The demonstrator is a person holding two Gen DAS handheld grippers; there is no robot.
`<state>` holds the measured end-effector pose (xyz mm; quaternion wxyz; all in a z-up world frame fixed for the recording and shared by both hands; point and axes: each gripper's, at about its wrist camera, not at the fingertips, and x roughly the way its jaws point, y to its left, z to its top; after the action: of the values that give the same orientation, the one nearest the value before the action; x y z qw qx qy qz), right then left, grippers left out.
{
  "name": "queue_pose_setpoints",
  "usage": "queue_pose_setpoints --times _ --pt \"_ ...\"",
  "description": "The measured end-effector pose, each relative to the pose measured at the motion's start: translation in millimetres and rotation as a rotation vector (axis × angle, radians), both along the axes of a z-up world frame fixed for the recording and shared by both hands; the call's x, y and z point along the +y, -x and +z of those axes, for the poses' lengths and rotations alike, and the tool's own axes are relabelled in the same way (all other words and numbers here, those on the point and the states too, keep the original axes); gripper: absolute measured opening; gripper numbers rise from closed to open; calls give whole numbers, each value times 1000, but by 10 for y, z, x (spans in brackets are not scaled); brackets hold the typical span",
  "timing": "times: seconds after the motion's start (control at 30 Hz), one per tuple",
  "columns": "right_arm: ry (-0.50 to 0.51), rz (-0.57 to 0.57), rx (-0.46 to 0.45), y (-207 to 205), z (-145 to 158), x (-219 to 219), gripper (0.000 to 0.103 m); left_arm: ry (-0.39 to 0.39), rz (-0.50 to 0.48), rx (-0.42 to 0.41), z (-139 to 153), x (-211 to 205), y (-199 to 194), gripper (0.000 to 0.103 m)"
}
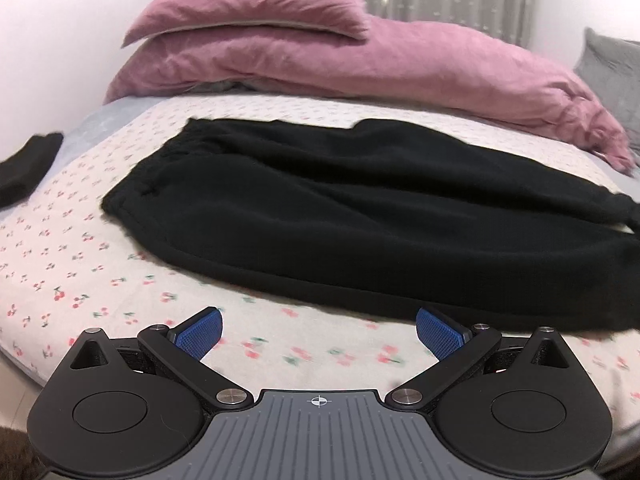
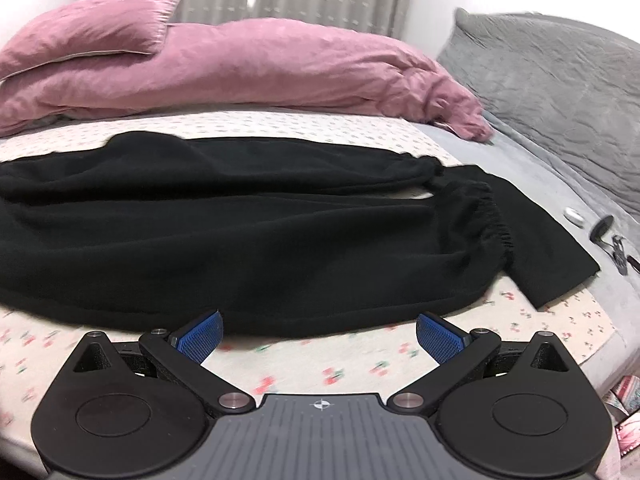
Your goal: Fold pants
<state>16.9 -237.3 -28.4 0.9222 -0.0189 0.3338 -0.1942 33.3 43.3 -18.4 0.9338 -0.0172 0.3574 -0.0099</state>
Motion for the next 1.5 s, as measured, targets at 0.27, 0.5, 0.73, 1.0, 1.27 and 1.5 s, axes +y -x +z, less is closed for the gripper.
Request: queue_pose_setpoints --times 0.27,0.5,0.73,1.0,1.27,1.5 --pt "-195 45 155 -303 -105 -606 103 116 31 132 -61 719 -458 103" --pt "-376 9 170 -283 -249 -1065 95 376 117 126 -163 1542 -787 102" --pt "-499 -65 36 -57 -299 -1268 86 701 212 41 -393 2056 -856 75" --pt "-664 -271 -136 -86 -343 -1811 62 831 244 29 -596 2196 -884 32" --pt "-764 -453 -271 144 -425 -2017 6 844 271 35 -653 2237 -901 3" --pt "-606 -419 -257 510 -10 -1801 4 736 288 -20 -371 2361 -571 3"
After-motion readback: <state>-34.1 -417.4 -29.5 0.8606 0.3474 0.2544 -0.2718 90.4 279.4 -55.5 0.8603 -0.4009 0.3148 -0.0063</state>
